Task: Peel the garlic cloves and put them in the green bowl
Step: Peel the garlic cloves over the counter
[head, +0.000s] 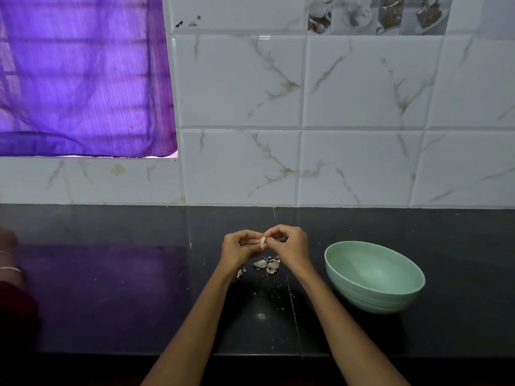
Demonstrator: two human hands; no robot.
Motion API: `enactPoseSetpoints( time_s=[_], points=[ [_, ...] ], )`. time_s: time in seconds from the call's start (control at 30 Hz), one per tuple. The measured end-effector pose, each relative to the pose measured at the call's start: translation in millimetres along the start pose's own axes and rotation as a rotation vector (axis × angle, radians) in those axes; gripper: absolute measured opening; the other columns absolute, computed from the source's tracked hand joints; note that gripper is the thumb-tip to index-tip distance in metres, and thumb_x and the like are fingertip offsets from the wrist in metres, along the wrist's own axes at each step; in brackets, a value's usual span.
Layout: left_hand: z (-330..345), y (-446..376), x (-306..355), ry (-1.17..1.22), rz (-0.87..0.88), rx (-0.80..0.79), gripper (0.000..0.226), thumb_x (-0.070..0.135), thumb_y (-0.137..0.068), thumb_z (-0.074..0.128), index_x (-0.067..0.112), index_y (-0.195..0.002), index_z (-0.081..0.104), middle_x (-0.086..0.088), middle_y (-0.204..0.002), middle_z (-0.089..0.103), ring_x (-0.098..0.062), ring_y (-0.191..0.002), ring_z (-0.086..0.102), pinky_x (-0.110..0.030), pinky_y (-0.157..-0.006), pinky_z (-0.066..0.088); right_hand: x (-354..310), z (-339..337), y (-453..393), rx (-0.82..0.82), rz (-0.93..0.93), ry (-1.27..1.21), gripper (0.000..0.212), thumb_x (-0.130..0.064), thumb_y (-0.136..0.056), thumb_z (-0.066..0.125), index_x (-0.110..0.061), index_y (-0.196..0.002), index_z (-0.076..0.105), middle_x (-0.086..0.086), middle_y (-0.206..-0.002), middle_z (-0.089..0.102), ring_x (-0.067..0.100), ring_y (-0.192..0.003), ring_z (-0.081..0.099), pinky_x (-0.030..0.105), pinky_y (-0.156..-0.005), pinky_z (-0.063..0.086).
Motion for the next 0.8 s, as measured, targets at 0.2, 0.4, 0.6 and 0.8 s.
enactPoseSetpoints(
  time_s=[0.2, 0.4, 0.6, 0.8],
  points=[
    [-1.1, -0.1, -1.4, 0.187, -0.07, -0.004, 0.018, -0.011, -0.084, 0.057, 0.0, -0.094, 0.067, -0.008, -0.074, 0.07, -0.012, -0.066, 0.07, -0.02, -0.066, 0.058, 4.5, -3.9, -0.9, 0.036, 0.028, 0.011, 0.016, -0.003, -0.074, 0.063, -0.015, -0.074, 0.074, -0.006, -0.062, 0.065, -0.001, -0.049, 0.054, 0.014, -0.053, 0.045],
    [-1.5, -1.6, -3.2, 0.202, -0.07, -0.002, 0.016, -0.009, -0.084, 0.058, -0.003, -0.096, 0.066, -0.005, -0.069, 0.072, -0.012, -0.064, 0.07, -0.02, -0.066, 0.058, 1.2, -2.5, -1.4, 0.013, -0.023, -0.037, 0.013, -0.016, -0.085, 0.062, -0.015, -0.092, 0.073, -0.01, -0.07, 0.067, -0.005, -0.06, 0.06, 0.018, -0.054, 0.05],
    [-3.1, -0.6, -3.5, 0.148, -0.08, -0.008, 0.013, -0.01, -0.078, 0.064, -0.007, -0.091, 0.065, -0.011, -0.068, 0.07, -0.015, -0.063, 0.07, -0.022, -0.059, 0.058, 0.5, 8.8, 0.0, -0.105, -0.027, -0.078, 0.009, -0.012, -0.081, 0.067, -0.017, -0.085, 0.074, -0.01, -0.072, 0.067, 0.004, -0.066, 0.062, 0.017, -0.055, 0.048],
    [-0.8, 1.9, -2.9, 0.181, -0.111, -0.039, 0.011, -0.009, -0.08, 0.062, -0.001, -0.085, 0.066, -0.007, -0.064, 0.071, -0.013, -0.062, 0.07, -0.021, -0.061, 0.058, -4.9, 7.7, 0.9, -0.135, -0.045, -0.133, 0.012, -0.009, -0.081, 0.068, -0.02, -0.076, 0.068, -0.002, -0.073, 0.067, 0.008, -0.064, 0.061, 0.018, -0.047, 0.047]
  ],
)
Point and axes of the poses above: each hand's wrist, its own y-axis away from the middle knuckle, its own z-axis out of the palm, x = y × z, the point moved 8 cm from there along -y, towards the middle knuckle
